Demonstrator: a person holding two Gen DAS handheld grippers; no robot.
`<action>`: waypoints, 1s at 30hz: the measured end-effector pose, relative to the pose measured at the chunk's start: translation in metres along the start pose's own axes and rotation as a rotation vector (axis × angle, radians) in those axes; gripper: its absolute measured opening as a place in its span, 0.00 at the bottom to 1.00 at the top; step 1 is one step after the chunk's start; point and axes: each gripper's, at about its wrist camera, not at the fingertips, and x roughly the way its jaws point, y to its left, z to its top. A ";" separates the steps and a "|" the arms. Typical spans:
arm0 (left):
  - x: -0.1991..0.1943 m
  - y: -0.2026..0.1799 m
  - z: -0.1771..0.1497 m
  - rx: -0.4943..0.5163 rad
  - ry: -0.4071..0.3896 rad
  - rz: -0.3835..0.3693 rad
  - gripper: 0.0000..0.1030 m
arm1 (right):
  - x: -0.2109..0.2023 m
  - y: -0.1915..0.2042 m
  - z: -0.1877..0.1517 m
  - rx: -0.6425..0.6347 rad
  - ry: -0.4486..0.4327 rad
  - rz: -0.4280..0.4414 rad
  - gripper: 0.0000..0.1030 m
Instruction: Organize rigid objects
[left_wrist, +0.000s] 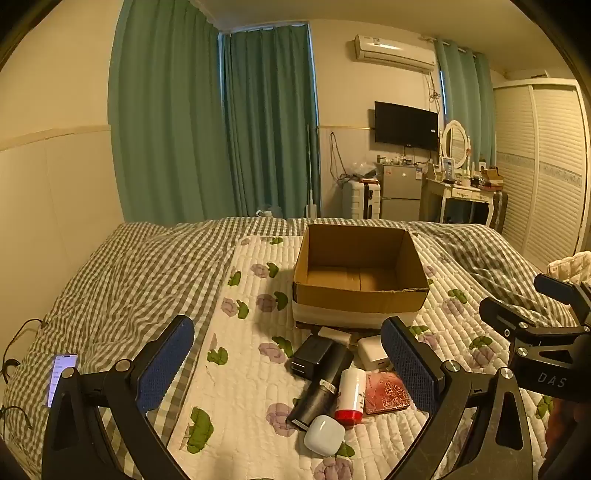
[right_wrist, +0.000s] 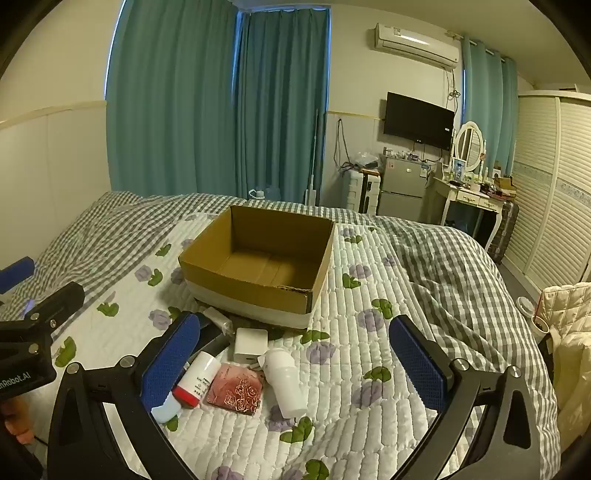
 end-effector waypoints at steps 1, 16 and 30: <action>0.000 0.000 0.000 -0.001 -0.001 0.000 1.00 | 0.001 0.000 0.001 0.001 0.015 0.000 1.00; 0.002 0.006 -0.001 -0.008 0.017 -0.014 1.00 | 0.005 0.001 -0.005 -0.003 0.025 0.019 1.00; 0.004 0.002 -0.001 -0.010 0.022 -0.013 1.00 | 0.005 0.001 -0.003 0.001 0.028 0.030 1.00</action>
